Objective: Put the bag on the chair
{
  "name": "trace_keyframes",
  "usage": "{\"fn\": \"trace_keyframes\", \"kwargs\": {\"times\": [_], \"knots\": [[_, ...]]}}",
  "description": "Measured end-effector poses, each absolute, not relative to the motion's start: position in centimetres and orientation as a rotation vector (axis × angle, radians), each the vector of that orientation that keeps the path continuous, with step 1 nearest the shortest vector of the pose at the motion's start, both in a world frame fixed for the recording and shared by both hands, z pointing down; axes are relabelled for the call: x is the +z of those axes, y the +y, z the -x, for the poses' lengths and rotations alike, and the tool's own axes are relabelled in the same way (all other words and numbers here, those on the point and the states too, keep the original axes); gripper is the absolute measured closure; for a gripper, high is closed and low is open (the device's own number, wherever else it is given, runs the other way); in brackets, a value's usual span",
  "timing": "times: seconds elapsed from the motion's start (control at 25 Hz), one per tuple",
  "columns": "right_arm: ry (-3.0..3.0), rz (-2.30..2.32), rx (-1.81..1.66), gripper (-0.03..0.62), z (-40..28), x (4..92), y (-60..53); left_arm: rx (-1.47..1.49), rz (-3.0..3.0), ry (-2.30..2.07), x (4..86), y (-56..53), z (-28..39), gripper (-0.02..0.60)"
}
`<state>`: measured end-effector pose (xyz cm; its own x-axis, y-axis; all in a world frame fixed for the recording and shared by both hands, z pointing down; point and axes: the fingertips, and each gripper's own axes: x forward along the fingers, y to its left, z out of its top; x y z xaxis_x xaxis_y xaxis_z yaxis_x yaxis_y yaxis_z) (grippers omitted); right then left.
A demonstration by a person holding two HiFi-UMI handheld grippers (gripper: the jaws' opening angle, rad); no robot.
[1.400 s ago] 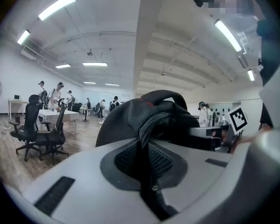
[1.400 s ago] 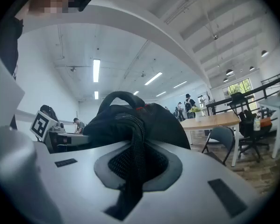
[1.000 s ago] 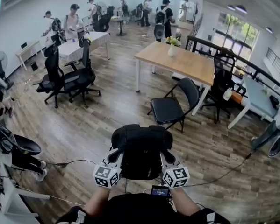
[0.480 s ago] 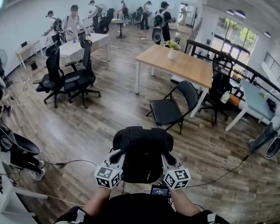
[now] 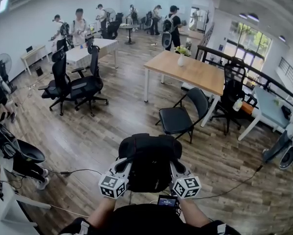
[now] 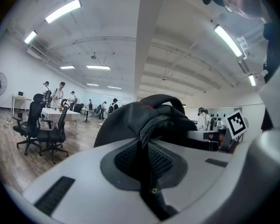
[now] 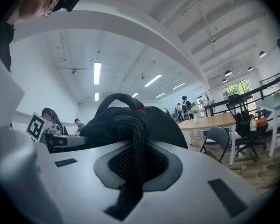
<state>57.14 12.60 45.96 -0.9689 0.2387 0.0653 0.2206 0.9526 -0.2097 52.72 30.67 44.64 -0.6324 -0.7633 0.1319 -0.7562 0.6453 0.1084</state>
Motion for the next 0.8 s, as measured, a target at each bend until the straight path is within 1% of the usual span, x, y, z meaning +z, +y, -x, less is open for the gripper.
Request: {"fn": "trace_keyframes", "kwargs": {"times": [0.8], "knots": [[-2.993,0.439,0.353,0.560,-56.52,46.71,11.57,-0.090,-1.192,-2.710,45.49,29.85,-52.64,0.563]]}}
